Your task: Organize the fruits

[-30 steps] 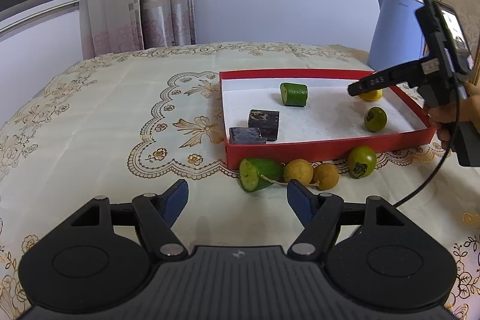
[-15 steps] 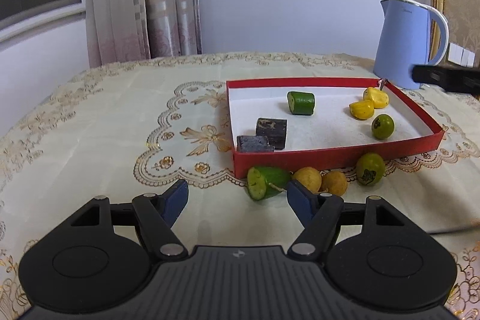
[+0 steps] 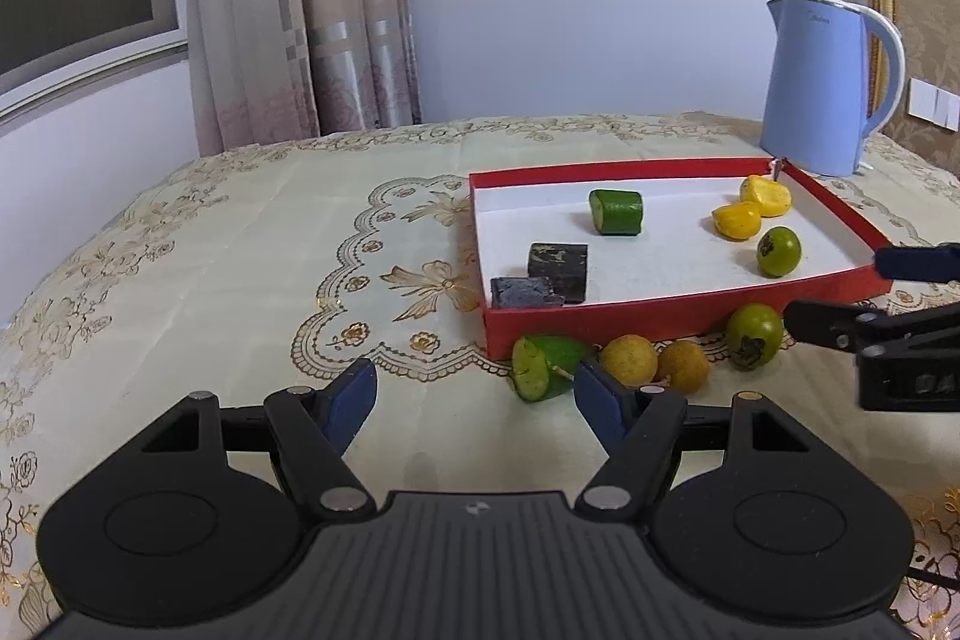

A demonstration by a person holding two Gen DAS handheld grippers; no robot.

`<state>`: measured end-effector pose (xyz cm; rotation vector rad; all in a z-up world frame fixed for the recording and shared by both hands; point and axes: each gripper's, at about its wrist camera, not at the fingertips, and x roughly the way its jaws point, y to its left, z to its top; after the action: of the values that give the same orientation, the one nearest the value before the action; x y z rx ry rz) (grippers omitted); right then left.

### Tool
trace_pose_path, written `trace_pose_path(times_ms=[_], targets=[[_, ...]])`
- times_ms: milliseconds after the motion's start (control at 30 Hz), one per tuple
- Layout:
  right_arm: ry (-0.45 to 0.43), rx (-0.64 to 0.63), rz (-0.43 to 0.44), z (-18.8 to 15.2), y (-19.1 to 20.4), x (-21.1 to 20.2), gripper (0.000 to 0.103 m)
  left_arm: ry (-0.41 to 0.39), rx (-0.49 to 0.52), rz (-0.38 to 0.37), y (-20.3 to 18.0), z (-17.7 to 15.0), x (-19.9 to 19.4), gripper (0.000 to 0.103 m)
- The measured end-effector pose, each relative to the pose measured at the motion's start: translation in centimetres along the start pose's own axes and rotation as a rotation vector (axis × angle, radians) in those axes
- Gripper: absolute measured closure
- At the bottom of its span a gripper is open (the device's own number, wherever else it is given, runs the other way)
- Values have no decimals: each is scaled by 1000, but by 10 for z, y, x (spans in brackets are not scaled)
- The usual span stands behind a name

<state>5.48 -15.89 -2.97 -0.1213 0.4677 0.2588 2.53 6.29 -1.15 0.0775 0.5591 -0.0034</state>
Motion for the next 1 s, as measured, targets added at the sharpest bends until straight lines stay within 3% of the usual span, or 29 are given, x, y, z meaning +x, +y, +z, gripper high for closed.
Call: trace_pose_path(times_ms=[33, 133, 233, 367, 700, 933, 967, 1000], targets=[[10, -12, 0, 0, 3, 3, 20, 5, -4, -4, 0, -1, 1, 31], [46, -20, 26, -3, 13, 9, 34, 16, -6, -9, 1, -2, 4, 31], [71, -32, 29, -4, 18, 15, 38, 15, -8, -14, 3, -3, 5, 30], [116, 14, 82, 0, 16, 24, 66, 10, -8, -18, 6, -6, 6, 23], [147, 9, 93, 1, 24, 38, 70, 23, -30, -44, 17, -7, 9, 23], [154, -27, -14, -12, -5, 4, 70, 12, -20, -63, 12, -6, 4, 23], [157, -15, -34, -15, -12, 1, 65, 10, -19, -63, 11, -6, 3, 23], [150, 6, -56, -17, -18, -1, 46, 11, -17, -62, 9, -6, 4, 23]])
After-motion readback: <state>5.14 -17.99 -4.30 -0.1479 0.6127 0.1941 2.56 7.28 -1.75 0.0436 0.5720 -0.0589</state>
